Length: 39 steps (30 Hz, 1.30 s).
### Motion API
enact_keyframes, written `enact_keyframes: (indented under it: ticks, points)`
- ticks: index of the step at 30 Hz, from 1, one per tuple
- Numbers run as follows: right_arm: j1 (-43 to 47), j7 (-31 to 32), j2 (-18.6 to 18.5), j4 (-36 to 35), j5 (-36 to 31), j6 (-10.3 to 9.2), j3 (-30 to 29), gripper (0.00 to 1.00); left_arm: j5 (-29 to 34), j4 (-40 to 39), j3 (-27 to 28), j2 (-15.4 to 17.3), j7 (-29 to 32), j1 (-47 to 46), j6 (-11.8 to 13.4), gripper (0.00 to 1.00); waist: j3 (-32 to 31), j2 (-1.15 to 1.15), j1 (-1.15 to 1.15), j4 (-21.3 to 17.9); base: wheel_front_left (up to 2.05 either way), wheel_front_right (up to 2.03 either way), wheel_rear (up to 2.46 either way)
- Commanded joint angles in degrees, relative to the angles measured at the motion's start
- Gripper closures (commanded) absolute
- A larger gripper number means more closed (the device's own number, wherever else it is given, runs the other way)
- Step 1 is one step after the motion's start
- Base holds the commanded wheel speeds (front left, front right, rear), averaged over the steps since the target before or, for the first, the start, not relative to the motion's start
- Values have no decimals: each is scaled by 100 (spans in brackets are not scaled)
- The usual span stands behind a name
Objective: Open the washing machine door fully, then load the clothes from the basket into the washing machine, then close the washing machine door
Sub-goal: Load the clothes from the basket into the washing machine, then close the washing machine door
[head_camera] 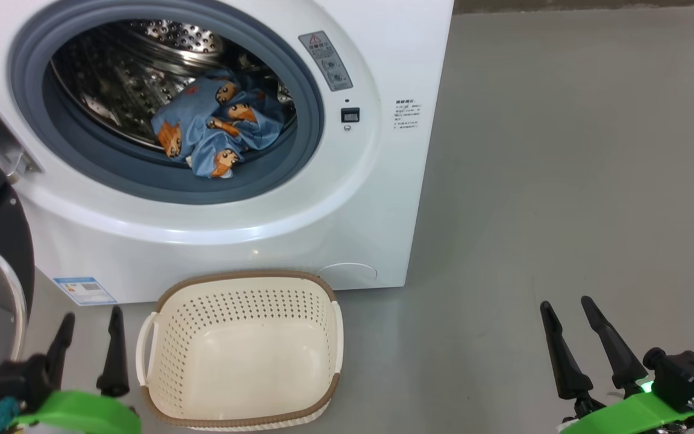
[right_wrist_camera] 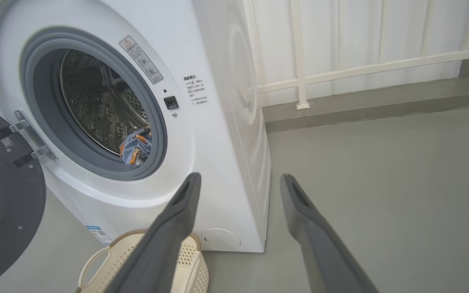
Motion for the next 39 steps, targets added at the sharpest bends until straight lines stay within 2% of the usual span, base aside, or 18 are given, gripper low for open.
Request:
enact_keyframes:
  ticks: [1,13,39]
  points:
    - [53,-27,-108,-169,75,9,96,0,-32,-242,243,132,-36,62,-9,0,-44,0,0,1,0,0,0]
    - [144,-27,-99,-211,59,9,-27,0,-87,-856,476,11,-36,715,-9,0,-20,0,0,-28,0,0,0]
    - [158,-27,-70,-198,41,9,-25,0,-204,-1028,485,51,-36,753,-9,0,-79,0,0,-86,0,0,0]
